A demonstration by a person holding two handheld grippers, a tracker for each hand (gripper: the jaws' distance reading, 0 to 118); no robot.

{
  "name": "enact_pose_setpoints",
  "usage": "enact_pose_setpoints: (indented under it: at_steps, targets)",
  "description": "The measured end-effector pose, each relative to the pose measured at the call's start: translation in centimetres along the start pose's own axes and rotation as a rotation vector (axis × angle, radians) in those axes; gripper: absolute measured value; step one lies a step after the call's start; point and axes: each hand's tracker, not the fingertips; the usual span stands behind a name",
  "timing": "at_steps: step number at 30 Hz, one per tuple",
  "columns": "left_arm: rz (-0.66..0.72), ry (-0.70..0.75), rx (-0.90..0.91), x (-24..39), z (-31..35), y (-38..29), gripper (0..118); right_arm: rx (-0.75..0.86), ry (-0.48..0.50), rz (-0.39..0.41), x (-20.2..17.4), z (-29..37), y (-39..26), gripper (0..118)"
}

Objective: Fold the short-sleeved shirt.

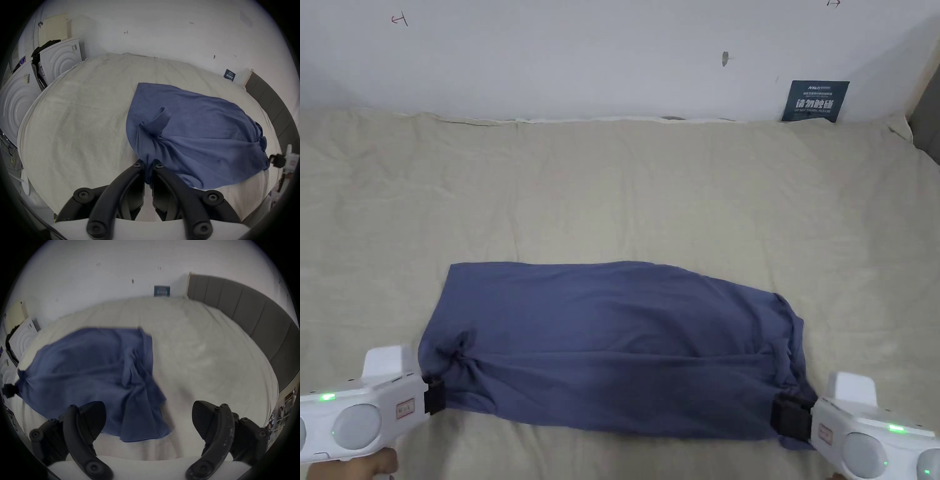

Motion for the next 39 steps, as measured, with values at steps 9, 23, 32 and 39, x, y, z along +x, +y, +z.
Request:
enact_pose_setpoints:
  at_steps: [9, 23, 32, 39]
  targets:
    - [0.024, -0.003, -0.005, -0.5, 0.6, -1.1, 8, 0.067, 0.08, -0.036, -0.3, 2.4, -2.1, 11]
    - [0.13, -0.012, -0.085, -5.1, 5.6, -8.9, 8, 0.054, 0.11, -0.079, 4.0, 7.8, -9.0, 11]
    - [0.11, 0.087, -0.157, -3.4, 3.9, -12.1, 8, -0.014, 0.087, -0.135, 4.2, 5.0, -11.6, 11]
    - [0.165, 0.051, -0.095, -2.4, 6.1, -9.7, 107, 0.056, 0.065, -0.119, 3.3, 9.0, -8.5, 95]
